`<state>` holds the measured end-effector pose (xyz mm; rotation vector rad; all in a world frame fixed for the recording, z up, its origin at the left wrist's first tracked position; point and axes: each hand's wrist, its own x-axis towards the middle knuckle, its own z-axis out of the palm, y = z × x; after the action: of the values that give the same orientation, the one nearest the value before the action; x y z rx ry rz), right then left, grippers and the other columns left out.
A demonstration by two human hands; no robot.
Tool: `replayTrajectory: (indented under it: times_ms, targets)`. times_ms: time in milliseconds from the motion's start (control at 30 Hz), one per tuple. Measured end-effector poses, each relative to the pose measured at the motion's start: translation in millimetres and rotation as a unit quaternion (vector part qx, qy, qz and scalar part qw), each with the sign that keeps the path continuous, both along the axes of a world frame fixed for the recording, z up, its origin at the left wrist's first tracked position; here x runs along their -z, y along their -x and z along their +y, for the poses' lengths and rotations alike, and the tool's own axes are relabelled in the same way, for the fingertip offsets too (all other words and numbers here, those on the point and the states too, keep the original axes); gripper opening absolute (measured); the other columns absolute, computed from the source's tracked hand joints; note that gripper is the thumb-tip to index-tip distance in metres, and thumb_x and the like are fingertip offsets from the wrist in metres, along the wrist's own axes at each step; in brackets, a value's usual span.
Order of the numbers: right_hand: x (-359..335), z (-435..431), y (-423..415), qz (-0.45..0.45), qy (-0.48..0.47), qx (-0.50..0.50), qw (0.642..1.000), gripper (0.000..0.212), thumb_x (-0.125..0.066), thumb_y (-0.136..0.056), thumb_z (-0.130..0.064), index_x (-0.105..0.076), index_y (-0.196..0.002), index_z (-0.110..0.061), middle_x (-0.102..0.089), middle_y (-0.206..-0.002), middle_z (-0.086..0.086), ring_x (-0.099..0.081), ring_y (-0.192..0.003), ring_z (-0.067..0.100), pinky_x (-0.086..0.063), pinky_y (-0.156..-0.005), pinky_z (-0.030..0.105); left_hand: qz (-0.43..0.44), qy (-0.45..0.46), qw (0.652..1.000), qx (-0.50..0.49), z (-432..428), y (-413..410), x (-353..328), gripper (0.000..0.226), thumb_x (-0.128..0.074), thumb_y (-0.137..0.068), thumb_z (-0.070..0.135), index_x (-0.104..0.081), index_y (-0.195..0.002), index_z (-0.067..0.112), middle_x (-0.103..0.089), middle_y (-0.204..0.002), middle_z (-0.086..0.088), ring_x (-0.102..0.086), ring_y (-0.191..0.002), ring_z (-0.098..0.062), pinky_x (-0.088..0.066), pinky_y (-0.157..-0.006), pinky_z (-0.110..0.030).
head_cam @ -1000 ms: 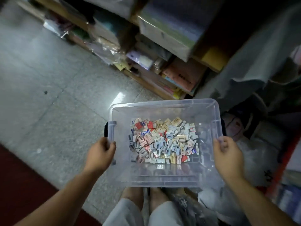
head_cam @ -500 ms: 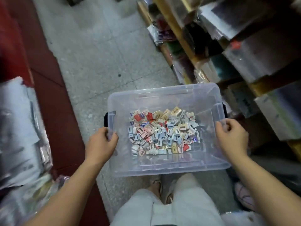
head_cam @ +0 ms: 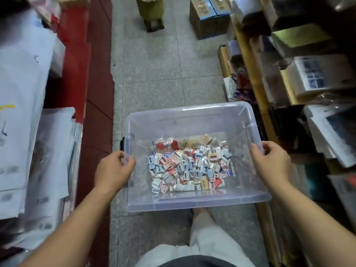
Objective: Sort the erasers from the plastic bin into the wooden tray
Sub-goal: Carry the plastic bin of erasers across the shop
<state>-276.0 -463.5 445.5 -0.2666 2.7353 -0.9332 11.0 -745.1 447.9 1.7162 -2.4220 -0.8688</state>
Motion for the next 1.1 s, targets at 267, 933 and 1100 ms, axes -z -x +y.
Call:
replayTrajectory:
  times_ms: [267, 933, 1100]
  targets:
    - [1, -175, 141, 0.005, -0.013, -0.059, 0.998, 0.03, -0.063, -0.095, -0.039, -0.071, -0.106, -0.012, -0.068, -0.088, 0.001, -0.062, -0.083, 0.022, -0.048, -0.074, 0.036, 0.002, -0.006, 0.999, -0.045, -143, 114, 0, 0.024, -0.067, -0.087, 0.033, -0.061, -0.069, 0.019, -0.063, -0.062, 0.006, -0.06, -0.062, -0.017, -0.051, -0.064, -0.037]
    - [-6, -598, 457, 0.0, 0.027, 0.015, 1.0, 0.025, -0.062, -0.093, -0.042, -0.071, -0.097, -0.019, -0.068, -0.082, -0.004, -0.065, -0.078, 0.022, -0.055, -0.074, 0.042, 0.02, 0.015, 1.0, -0.015, -611, 473, -16, 0.017, -0.065, -0.084, 0.033, -0.065, -0.075, 0.019, -0.067, -0.069, 0.006, -0.063, -0.073, -0.024, -0.042, -0.067, -0.032]
    - [2, -699, 560, -0.01, 0.024, 0.02, 0.999, 0.023, -0.065, -0.094, -0.039, -0.07, -0.095, -0.017, -0.066, -0.079, -0.001, -0.061, -0.078, 0.025, -0.044, -0.071, 0.035, 0.016, 0.013, 1.0, -0.016, -708, 579, -15, 0.019, -0.063, -0.085, 0.033, -0.066, -0.077, 0.017, -0.068, -0.071, 0.004, -0.063, -0.073, -0.021, -0.042, -0.067, -0.032]
